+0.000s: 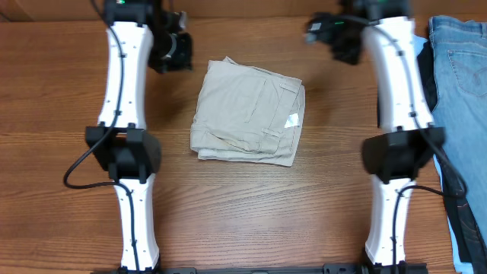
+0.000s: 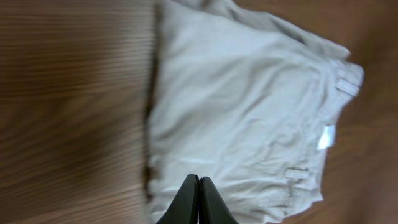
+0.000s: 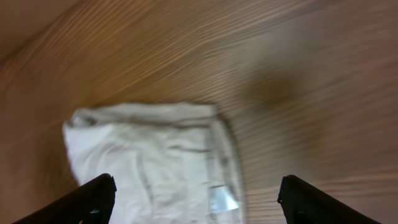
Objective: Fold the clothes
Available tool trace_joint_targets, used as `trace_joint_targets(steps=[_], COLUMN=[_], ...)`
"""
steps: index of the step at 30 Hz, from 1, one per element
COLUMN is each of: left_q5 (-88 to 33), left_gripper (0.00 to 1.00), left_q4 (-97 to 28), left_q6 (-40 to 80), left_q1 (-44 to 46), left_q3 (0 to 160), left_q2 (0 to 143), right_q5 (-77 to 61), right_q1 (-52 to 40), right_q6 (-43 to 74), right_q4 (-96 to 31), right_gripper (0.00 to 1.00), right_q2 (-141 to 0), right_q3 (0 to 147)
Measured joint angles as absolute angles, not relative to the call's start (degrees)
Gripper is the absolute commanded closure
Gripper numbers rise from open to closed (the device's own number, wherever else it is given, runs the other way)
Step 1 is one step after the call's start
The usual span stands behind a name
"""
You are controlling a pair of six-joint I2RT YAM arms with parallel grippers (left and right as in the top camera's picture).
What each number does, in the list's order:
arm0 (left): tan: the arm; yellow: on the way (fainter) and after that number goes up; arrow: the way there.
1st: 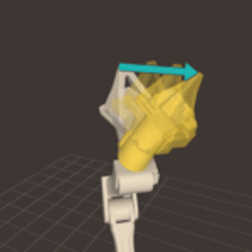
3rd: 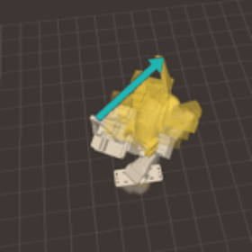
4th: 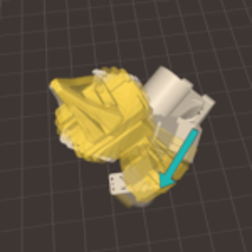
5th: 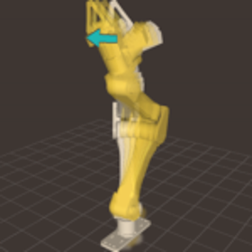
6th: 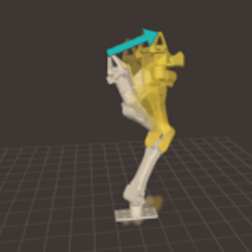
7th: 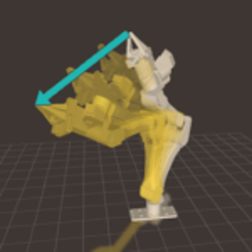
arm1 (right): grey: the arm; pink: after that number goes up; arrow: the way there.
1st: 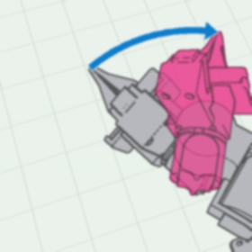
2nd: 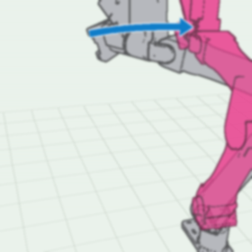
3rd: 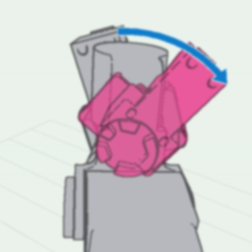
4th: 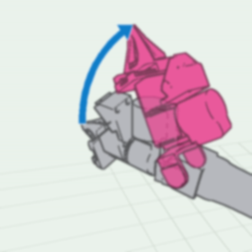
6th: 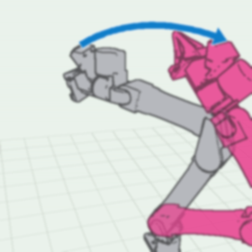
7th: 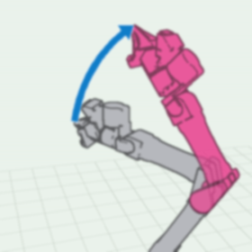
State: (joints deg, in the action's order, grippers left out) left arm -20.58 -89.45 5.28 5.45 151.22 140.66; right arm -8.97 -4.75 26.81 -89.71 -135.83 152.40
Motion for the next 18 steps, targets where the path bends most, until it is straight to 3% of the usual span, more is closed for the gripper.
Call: trace_joint_targets(steps=[5,18], left_q5=[-23.86,-26.06], left_gripper=[0.96,0.96], left_q4=[-85.60,-74.67], left_q6=[4.45,4.25], left_q1=[11.07,17.12], left_q3=[144.14,127.37], left_q2=[141.16,141.58], right_q5=[-9.17,-9.65], right_q1=[3.14,5.48], right_q6=[26.98,26.96], right_q4=[-93.73,-94.30], right_gripper=[0.10,0.10], right_q2=[-135.83,-135.83], right_q3=[152.42,152.44])
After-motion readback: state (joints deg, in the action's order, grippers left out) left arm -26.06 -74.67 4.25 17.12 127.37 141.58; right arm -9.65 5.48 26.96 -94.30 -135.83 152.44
